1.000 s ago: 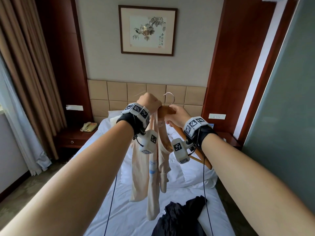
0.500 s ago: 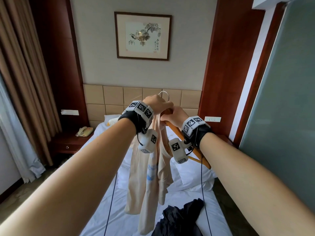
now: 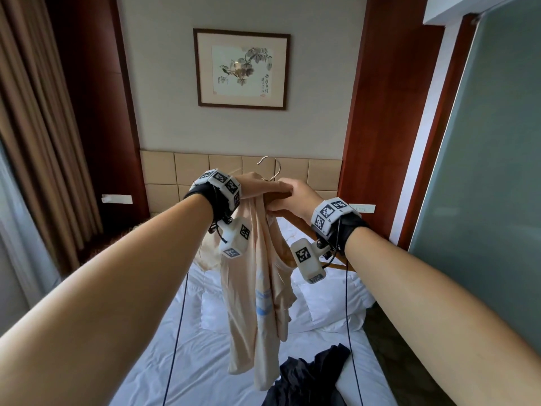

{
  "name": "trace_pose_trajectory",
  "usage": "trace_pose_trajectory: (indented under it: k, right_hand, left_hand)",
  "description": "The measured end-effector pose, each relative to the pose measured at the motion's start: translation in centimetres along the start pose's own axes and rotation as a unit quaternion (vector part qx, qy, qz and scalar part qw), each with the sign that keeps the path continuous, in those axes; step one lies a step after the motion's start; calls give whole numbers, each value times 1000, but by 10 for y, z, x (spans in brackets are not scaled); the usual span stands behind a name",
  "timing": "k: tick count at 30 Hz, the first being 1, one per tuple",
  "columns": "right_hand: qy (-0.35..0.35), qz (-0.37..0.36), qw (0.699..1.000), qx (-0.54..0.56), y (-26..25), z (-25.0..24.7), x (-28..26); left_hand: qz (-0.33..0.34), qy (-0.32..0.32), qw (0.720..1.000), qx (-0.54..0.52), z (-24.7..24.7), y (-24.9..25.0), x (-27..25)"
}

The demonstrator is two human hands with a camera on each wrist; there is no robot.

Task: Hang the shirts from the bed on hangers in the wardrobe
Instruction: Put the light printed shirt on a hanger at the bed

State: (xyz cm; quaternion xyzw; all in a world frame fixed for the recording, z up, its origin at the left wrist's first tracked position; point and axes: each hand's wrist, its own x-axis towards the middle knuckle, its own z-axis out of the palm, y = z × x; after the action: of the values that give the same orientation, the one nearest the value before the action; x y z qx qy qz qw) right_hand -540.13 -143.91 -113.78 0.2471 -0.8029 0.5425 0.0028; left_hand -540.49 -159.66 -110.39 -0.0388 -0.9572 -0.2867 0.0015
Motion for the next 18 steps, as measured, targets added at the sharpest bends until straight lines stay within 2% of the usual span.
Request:
trace_pose_trajectory:
  k: [3, 10, 13, 16, 18]
  right_hand:
    - [-14, 9, 999, 48, -3, 0, 0]
    - [-93, 137, 974, 154, -2, -5, -12]
    - [-81, 186, 956, 212, -1, -2, -16]
    - [-54, 225, 957, 173, 7, 6, -12]
    - [-73, 255, 956, 123, 14, 12, -7]
  left_hand:
    - [30, 33, 998, -51, 2, 0, -2]
    - [77, 95, 990, -73, 7, -8, -10]
    - [84, 106, 988, -80, 15, -14, -16]
    - [77, 116, 987, -85, 22, -23, -19]
    - [72, 115, 987, -80, 27, -27, -20]
